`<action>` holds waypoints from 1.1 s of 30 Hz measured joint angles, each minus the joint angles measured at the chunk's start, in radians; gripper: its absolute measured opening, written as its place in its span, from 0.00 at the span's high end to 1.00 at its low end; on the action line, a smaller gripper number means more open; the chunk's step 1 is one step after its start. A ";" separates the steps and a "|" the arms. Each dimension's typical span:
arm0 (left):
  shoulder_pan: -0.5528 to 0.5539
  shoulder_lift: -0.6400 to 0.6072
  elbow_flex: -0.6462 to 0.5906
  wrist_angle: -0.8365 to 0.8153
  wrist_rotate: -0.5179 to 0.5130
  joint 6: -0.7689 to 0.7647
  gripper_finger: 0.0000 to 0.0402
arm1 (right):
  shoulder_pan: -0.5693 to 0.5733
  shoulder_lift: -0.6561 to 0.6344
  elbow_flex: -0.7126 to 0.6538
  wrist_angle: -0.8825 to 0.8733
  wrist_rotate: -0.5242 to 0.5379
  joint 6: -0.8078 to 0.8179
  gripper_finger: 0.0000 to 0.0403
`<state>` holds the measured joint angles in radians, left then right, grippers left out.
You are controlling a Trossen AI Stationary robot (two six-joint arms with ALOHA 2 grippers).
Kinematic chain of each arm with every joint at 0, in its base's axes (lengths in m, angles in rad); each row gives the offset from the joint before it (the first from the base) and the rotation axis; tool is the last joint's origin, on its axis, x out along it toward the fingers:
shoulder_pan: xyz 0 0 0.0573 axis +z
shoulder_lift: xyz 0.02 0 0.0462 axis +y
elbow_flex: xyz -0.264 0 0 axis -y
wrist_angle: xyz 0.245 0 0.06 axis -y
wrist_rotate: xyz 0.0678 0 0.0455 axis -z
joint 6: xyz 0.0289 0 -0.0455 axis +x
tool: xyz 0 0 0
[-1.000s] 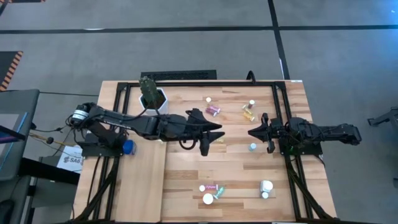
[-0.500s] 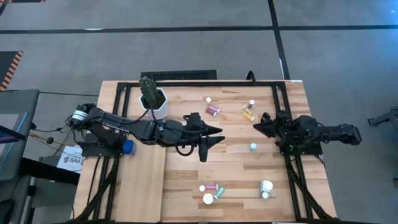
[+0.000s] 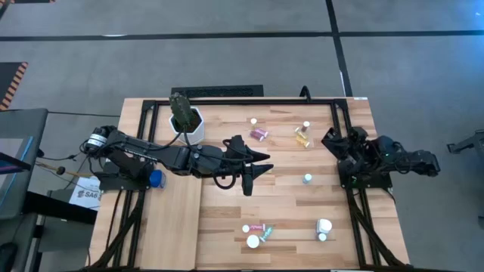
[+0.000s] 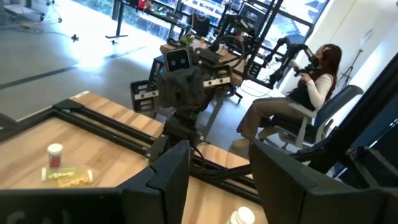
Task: Pick and place medicine bottles onto shelf by color
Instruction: Move the light blue pill bottle to the middle of the table
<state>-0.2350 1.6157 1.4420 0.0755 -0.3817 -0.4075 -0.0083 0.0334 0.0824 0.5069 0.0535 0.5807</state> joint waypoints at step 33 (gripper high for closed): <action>0.142 0.000 0.284 -0.054 0.299 -0.223 0.62 | -0.106 0.036 0.197 0.022 0.324 0.169 0.86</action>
<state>-0.0933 1.6157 1.7264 0.0214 -0.0830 -0.6308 -0.1146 0.0692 0.2798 0.5292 0.3771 0.7493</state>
